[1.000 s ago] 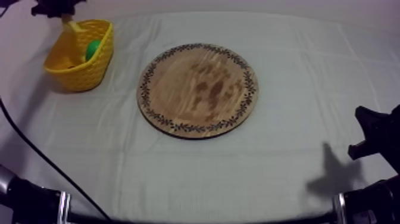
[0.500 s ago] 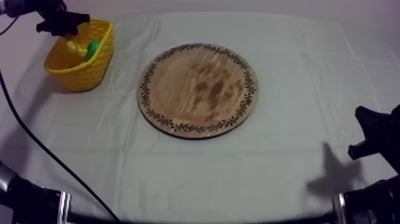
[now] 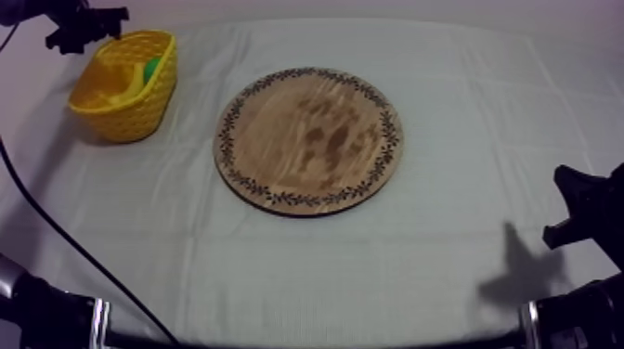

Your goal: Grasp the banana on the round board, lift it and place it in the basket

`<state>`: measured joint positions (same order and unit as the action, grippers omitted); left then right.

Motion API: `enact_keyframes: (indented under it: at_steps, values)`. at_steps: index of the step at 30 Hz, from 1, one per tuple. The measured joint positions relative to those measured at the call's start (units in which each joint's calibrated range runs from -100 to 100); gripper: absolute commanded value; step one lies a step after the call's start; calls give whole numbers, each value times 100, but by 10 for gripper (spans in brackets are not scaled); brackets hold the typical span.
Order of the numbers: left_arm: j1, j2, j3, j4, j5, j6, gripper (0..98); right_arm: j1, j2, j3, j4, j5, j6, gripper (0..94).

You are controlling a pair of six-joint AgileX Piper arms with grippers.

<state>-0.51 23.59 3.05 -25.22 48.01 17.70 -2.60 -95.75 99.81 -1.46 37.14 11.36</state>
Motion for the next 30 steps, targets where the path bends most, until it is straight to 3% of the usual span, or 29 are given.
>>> enact_keyframes:
  at_steps: [4, 11, 14, 17, 19, 24, 30]
  values:
    - [-7, -116, 43, 31, 56, 18, 779, 0, 0, 0, 0, 0, 3, 3]
    - [-47, -685, 386, 141, -269, 63, 665, 0, 0, 0, 0, 0, 1, 3]
    - [-65, -1136, 643, 202, -473, 54, 548, 0, 0, 0, 0, 0, -2, 3]
    - [-77, -1652, 948, 286, -693, -1, 323, 0, 0, 0, 0, 0, -2, 3]
    - [-68, -2068, 1189, 381, -769, -68, 226, 0, 0, 0, 0, 0, -2, 3]
    - [-8, -3168, 1834, 655, -819, -288, 109, 0, 0, 0, 0, 0, -2, 3]
    - [174, -4605, 2862, 743, -970, -294, 16, 0, 0, 0, 0, 0, -2, 3]
